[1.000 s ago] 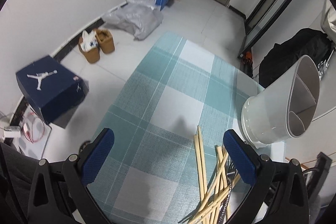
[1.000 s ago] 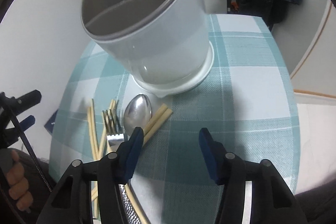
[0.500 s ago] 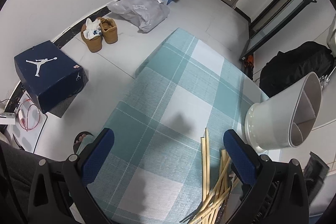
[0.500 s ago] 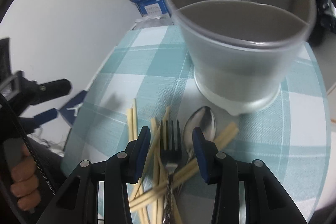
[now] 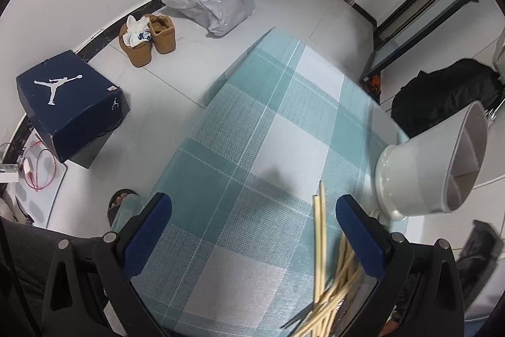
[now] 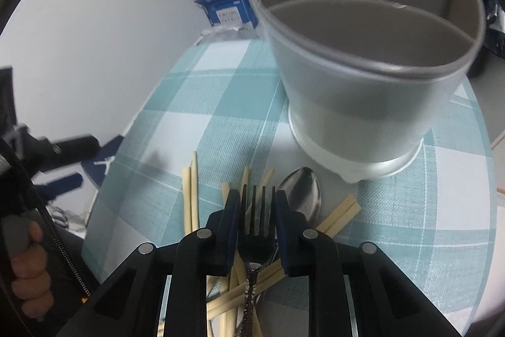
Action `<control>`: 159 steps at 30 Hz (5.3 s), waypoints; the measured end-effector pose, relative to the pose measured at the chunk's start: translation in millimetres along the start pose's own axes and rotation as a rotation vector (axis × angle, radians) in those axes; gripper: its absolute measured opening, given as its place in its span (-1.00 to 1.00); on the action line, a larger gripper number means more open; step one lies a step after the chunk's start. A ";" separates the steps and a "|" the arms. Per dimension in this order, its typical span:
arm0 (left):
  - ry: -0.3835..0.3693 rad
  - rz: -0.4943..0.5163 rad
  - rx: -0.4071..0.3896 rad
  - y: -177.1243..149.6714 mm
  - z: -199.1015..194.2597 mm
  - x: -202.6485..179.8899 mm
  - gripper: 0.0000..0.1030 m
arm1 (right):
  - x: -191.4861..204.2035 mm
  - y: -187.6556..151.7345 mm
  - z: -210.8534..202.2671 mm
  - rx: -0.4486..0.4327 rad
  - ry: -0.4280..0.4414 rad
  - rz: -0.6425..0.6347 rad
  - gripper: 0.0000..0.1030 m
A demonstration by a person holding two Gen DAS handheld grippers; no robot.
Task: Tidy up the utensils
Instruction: 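Lower the right tool onto the metal fork and close it, then close the left tool on a wooden chopstick while the right tool lifts the fork, then carry the chopstick and fork with both tools above the white utensil holder, then open the right tool dropping the fork while the left tool drops the chopstick into the holder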
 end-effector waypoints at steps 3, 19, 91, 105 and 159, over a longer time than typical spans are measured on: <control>0.044 0.049 0.005 -4.1 5.9 -2.8 0.98 | -3.8 1.4 -15.1 -0.034 0.034 0.011 -0.60; 0.222 0.265 0.089 -30.9 39.9 -22.1 0.96 | -31.1 12.0 -77.7 -0.242 0.085 0.068 -0.61; -0.126 0.360 -0.412 -9.0 -114.5 -102.0 -0.95 | -24.7 -12.5 -167.7 -0.518 -0.033 0.085 -0.61; -0.277 0.386 -0.441 14.9 -158.8 -150.9 -0.95 | -21.3 28.1 -225.0 -0.590 -0.029 0.068 -0.61; -0.445 0.554 -0.292 82.2 -100.2 -216.3 -0.44 | -52.3 172.7 -146.5 -0.371 0.114 0.003 -0.57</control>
Point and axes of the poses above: each gripper's, at about its wrist camera, not at the fingertips, and z roughly the way its jaws point, x to its left, y to its top, the point moved 7 cm from there along z, roughly the way its jaws point
